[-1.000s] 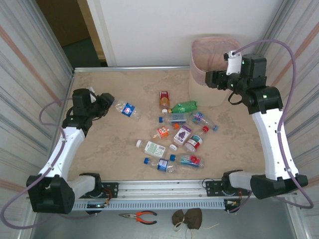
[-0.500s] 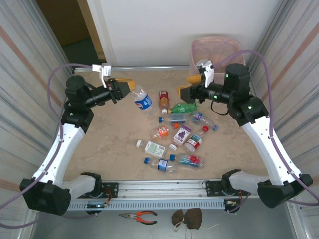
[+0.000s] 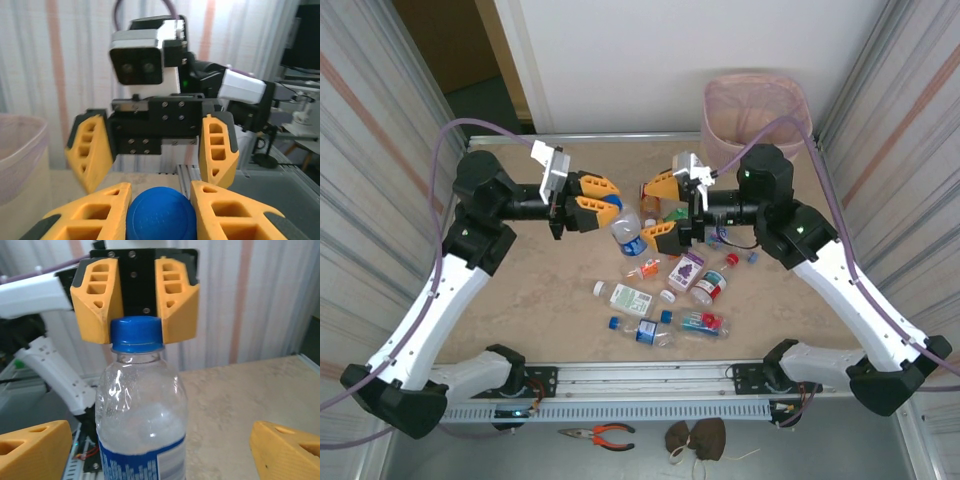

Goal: Put the plastic bottles in the bin

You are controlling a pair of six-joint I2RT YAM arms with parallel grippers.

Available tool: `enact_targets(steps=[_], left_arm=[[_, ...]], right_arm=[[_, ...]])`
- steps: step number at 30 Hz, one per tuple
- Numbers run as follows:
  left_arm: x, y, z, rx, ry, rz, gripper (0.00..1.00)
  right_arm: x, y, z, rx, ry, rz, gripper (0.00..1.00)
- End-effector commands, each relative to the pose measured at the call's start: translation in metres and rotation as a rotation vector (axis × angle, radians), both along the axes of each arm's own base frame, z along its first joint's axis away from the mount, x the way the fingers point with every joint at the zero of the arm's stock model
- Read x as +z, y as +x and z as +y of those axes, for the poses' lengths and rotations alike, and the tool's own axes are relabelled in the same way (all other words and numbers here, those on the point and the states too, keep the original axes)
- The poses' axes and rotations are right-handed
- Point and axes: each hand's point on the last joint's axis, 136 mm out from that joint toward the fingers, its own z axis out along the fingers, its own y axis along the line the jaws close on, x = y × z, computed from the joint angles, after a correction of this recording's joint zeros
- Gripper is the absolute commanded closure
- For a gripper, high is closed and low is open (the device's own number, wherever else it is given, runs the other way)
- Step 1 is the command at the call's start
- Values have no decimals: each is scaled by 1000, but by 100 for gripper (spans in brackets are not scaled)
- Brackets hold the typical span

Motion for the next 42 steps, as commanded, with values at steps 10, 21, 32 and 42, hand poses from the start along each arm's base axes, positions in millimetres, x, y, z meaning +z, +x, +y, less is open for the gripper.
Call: enact_targets(steps=[10,21,32,42], left_arm=[[28,-43,0,-131,-31,-159,100],[29,-47,-2,-140,-34,-165,100],[28,-43,-3,-107,-35,-160,100],[27,-34,0,-8,-47,-171,61]], right_arm=[[-9,-45,16,223,-17,-47,8],[-16,-49,24,263,-38,-17,19],[-14,-53,25,282,-35,-16,39],[-13,-49,25,252,-48,-10,45]])
